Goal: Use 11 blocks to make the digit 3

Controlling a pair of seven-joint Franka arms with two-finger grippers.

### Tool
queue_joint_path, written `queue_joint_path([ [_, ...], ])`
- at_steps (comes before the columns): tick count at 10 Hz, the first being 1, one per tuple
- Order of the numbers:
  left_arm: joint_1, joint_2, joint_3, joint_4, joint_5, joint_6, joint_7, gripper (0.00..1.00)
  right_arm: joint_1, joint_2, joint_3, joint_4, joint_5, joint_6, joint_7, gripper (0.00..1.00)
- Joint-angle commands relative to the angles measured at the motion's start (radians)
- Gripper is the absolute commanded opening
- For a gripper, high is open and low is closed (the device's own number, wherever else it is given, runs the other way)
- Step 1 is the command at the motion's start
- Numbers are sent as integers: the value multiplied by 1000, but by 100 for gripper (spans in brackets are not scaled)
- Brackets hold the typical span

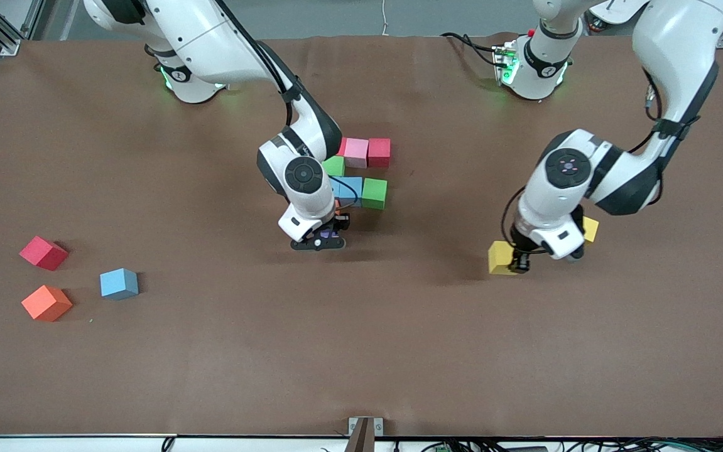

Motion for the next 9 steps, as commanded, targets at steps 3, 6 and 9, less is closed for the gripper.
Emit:
queue_joint_path([
  [3,-247,158,61,234,11,-52,-116,21,18,-18,1,-55,7,8,3,17],
  [6,-451,213,168,329,-53,-55,-213,21,9,-16,1,-55,7,11,1,19],
  [9,-646,249,315,441,-176,-96,-229,21,4,-16,0,-55,7,17,-5,19],
])
